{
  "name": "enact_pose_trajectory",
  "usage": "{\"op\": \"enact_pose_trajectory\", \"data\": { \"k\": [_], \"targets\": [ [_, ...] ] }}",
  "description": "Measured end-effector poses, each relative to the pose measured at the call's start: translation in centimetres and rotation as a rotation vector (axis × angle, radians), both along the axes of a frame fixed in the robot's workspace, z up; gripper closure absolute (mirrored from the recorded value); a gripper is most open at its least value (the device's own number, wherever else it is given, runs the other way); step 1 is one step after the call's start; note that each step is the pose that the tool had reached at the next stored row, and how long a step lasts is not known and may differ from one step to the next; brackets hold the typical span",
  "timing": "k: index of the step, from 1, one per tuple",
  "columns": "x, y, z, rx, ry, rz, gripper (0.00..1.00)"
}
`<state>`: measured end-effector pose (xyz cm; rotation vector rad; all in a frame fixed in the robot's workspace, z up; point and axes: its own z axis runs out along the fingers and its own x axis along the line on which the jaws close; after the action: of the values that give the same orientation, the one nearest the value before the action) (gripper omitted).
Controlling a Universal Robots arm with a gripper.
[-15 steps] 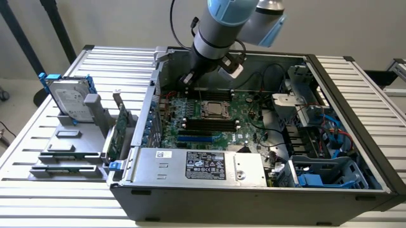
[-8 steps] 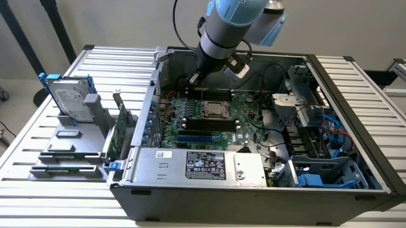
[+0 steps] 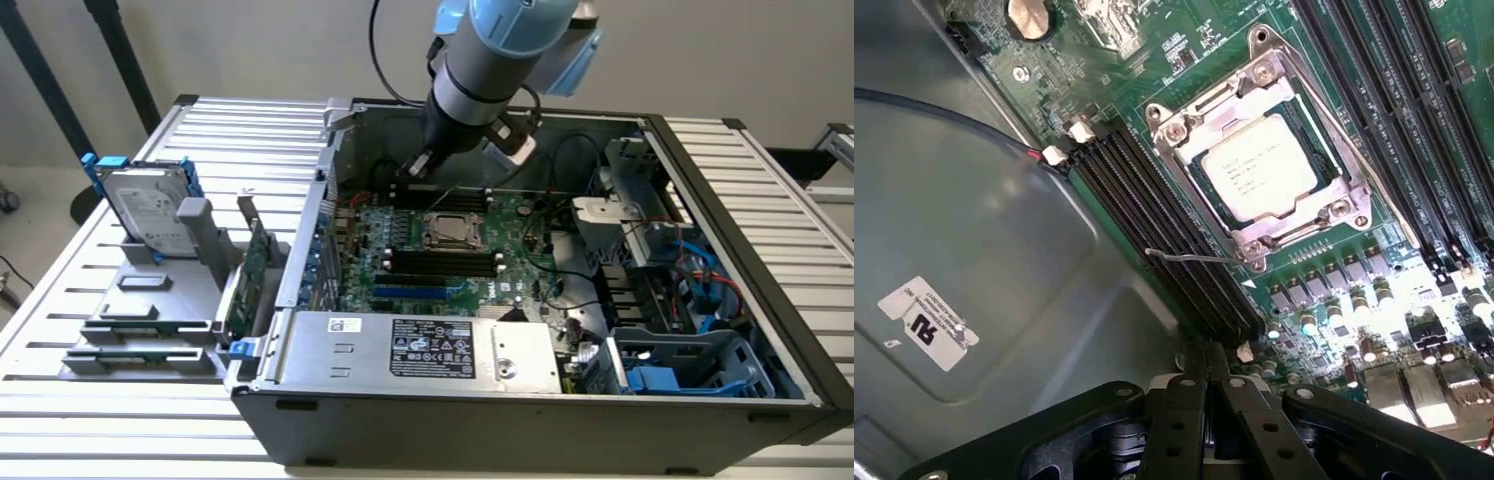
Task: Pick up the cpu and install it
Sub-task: 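Install the first cpu locking lever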
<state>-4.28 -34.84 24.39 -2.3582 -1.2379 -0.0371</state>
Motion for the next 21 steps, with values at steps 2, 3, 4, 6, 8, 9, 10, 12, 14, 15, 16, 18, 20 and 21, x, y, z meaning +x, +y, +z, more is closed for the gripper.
{"op": "enact_pose_trajectory", "data": {
  "k": [2, 3, 4, 6, 8, 9, 10, 12, 14, 15, 16, 18, 20, 21],
  "targets": [
    [0.0, -0.01, -0.17, -0.0001, -0.0087, 0.0, 0.89],
    [0.0, -0.02, -0.29, -0.0001, -0.0139, 0.0, 0.89],
    [0.0, -0.02, -0.4, -0.0001, -0.0188, 0.0, 0.89],
    [0.0, -0.03, -0.63, 0.0, -0.0281, 0.0, 0.89],
    [0.0, -0.05, -0.84, -0.0003, -0.0365, 0.0, 0.89],
    [-0.1, -0.06, -0.93, -0.0009, -0.0397, 0.0, 0.89],
    [-0.1, -0.06, -1.01, -0.0017, -0.0422, 0.0, 0.89],
    [-0.2, -0.07, -1.16, -0.0039, -0.0455, 0.0, 0.89],
    [-0.3, -0.07, -1.31, -0.0067, -0.0478, 0.0, 0.89],
    [-0.3, -0.07, -1.39, -0.0084, -0.0486, 0.001, 0.89],
    [-0.4, -0.07, -1.47, -0.0105, -0.0493, 0.001, 0.89],
    [-0.4, -0.07, -1.58, -0.0167, -0.0502, 0.003, 0.89],
    [-0.5, -0.07, -1.68, -0.0253, -0.0515, 0.004, 0.89],
    [-0.5, -0.06, -1.73, -0.0298, -0.0524, 0.005, 0.89]
  ]
}}
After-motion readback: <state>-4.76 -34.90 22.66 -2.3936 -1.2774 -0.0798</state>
